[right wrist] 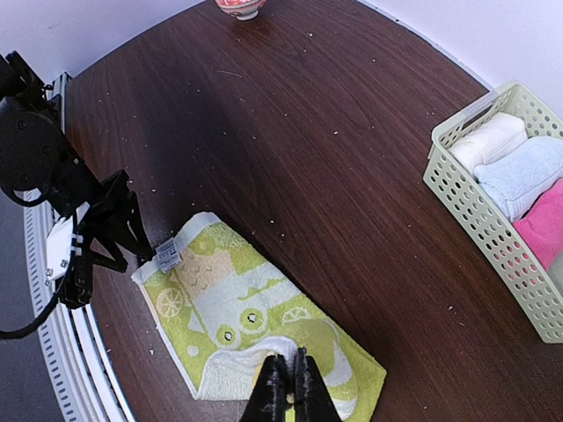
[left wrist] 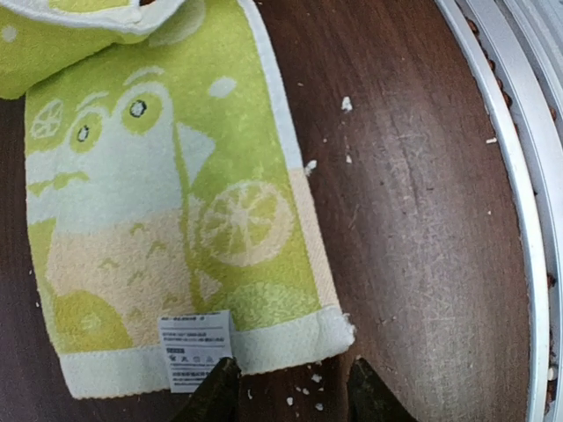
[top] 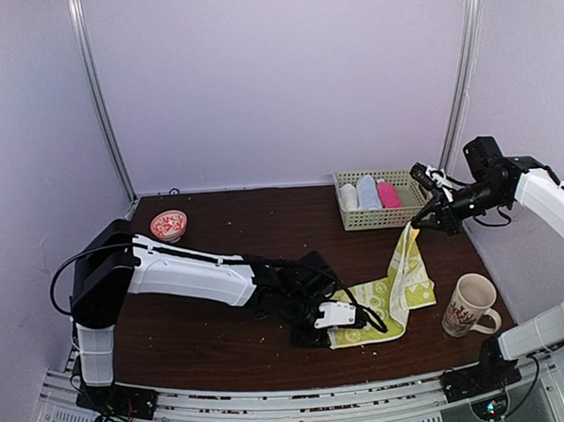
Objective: Roll the towels
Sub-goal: Flatten out the towel at the center of the board, then move the towel to the center of the board, then pick up the towel from the center of the board.
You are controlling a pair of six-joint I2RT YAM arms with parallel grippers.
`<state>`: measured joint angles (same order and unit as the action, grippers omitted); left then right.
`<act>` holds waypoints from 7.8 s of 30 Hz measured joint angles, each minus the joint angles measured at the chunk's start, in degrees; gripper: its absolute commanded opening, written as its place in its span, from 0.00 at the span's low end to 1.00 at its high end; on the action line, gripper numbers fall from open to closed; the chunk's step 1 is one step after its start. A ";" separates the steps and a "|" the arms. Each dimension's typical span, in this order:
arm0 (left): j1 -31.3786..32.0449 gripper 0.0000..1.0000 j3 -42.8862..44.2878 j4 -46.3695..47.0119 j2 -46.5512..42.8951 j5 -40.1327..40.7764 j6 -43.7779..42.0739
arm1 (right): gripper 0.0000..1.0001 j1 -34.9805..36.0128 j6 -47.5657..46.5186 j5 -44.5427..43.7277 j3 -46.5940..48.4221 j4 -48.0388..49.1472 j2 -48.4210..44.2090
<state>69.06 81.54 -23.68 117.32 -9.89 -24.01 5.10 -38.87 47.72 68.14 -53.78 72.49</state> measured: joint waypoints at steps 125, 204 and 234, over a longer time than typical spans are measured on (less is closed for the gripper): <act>-28.04 0.00 -28.17 -3.65 -24.72 -8.26 42.32 | 0.25 17.18 -1.88 -26.32 -12.63 11.67 20.83; -47.50 0.35 -22.97 9.38 -19.39 -1.77 39.52 | 0.30 6.75 24.48 -19.93 4.74 22.80 39.67; -52.15 0.37 -28.46 18.62 -15.78 -10.49 48.02 | 0.00 6.32 24.06 -16.59 6.62 22.97 39.17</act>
<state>16.91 53.08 -5.06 101.54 -20.38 24.01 11.42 -14.81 31.14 74.76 -30.81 111.66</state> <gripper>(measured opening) 0.377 0.009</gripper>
